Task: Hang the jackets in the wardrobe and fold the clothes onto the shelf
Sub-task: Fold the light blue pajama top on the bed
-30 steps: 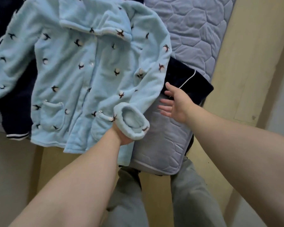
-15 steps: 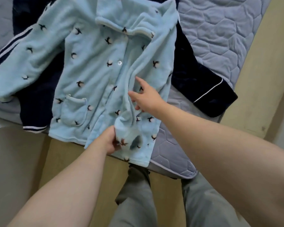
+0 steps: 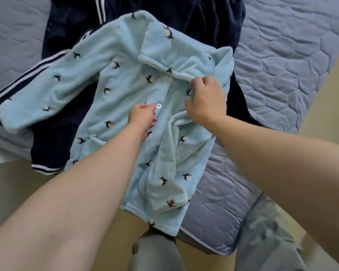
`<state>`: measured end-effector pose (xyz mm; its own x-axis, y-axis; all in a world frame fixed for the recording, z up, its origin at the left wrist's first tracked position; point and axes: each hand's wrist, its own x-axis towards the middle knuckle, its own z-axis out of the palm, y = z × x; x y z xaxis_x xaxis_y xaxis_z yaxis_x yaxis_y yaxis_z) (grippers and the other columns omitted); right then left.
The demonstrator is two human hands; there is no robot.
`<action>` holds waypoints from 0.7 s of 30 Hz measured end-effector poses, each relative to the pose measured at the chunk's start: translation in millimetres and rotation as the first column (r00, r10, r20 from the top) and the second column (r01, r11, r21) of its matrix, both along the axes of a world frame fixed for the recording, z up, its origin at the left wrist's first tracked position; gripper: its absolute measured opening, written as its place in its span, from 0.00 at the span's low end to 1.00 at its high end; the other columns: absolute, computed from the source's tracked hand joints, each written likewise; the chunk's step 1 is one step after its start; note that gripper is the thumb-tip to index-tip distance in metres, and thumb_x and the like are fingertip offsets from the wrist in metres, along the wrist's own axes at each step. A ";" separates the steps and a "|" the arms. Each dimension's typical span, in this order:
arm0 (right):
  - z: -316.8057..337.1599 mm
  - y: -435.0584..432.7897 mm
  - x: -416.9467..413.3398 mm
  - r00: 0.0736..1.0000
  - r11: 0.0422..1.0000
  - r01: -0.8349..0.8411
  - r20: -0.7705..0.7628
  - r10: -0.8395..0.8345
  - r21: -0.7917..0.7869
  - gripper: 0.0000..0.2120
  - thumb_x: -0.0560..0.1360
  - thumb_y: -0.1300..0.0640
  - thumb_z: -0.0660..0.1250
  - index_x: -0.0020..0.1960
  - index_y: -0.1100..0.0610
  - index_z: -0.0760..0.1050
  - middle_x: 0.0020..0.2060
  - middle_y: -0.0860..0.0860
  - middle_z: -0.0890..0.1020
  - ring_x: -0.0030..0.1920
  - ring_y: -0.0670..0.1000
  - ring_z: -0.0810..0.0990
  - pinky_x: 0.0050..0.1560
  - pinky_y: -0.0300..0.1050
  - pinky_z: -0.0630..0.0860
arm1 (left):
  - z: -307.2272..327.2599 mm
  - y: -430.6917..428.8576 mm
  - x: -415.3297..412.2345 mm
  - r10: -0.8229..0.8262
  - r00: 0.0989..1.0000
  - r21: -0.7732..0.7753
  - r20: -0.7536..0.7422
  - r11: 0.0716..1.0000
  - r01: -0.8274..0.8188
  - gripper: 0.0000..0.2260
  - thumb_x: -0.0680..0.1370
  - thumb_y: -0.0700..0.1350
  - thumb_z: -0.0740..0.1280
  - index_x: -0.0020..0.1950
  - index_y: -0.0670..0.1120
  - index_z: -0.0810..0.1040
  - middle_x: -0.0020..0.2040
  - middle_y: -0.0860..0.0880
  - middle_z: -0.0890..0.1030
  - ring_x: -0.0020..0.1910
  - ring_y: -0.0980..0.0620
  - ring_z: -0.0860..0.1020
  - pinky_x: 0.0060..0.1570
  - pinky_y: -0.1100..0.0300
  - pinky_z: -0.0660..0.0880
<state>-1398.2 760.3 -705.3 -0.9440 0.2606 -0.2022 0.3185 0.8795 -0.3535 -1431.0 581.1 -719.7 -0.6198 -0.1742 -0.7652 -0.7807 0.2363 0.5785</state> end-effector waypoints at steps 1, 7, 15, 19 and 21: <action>-6.7 6.4 -16.0 0.998 0.995 -0.060 -0.020 0.062 0.085 0.20 0.71 0.54 0.67 0.61 0.54 0.70 0.59 0.54 0.71 0.58 0.59 0.70 0.51 0.50 0.62 | -4.7 12.9 -18.5 0.021 0.999 -0.006 -0.032 1.000 -0.022 0.07 0.80 0.45 0.66 0.55 0.44 0.74 0.40 0.47 0.76 0.32 0.51 0.75 0.28 0.62 0.70; -36.4 55.8 -72.0 0.958 0.944 -0.246 0.200 0.204 0.218 0.25 0.67 0.57 0.68 0.62 0.55 0.66 0.58 0.57 0.69 0.56 0.60 0.69 0.52 0.53 0.63 | -24.2 91.2 -106.4 0.202 0.979 0.096 -0.011 0.975 -0.200 0.16 0.78 0.53 0.70 0.60 0.47 0.74 0.53 0.48 0.81 0.50 0.49 0.82 0.49 0.54 0.79; -15.8 125.1 -146.4 0.981 0.942 0.142 0.170 -0.093 -0.304 0.09 0.72 0.49 0.61 0.46 0.53 0.71 0.39 0.49 0.77 0.39 0.55 0.77 0.32 0.48 0.71 | 15.1 157.0 -186.3 0.483 0.874 0.158 -0.053 0.868 -0.470 0.12 0.77 0.43 0.69 0.59 0.43 0.79 0.48 0.48 0.84 0.39 0.50 0.83 0.33 0.60 0.79; 1.7 169.2 -191.6 0.797 0.362 0.530 0.305 -0.521 -0.766 0.10 0.69 0.51 0.67 0.46 0.55 0.73 0.41 0.53 0.82 0.39 0.54 0.81 0.44 0.53 0.82 | 44.4 194.6 -223.9 0.141 0.966 0.234 -0.217 0.968 -0.089 0.12 0.80 0.54 0.66 0.55 0.47 0.79 0.50 0.49 0.84 0.37 0.53 0.80 0.34 0.62 0.75; -0.1 182.8 -198.9 0.701 0.164 0.559 0.358 -0.617 -0.813 0.08 0.68 0.52 0.68 0.43 0.54 0.72 0.36 0.52 0.77 0.37 0.54 0.75 0.39 0.49 0.74 | 41.7 204.0 -224.5 -0.052 0.950 0.080 -0.309 0.994 0.080 0.14 0.79 0.49 0.68 0.62 0.45 0.76 0.54 0.49 0.82 0.38 0.54 0.80 0.35 0.62 0.75</action>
<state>-1597.1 943.1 -705.4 -0.6052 0.4695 -0.6429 0.5587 -0.3248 -0.7631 -1655.5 785.1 -678.0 -0.8346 -0.0640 -0.5472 -0.5468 0.2172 0.8086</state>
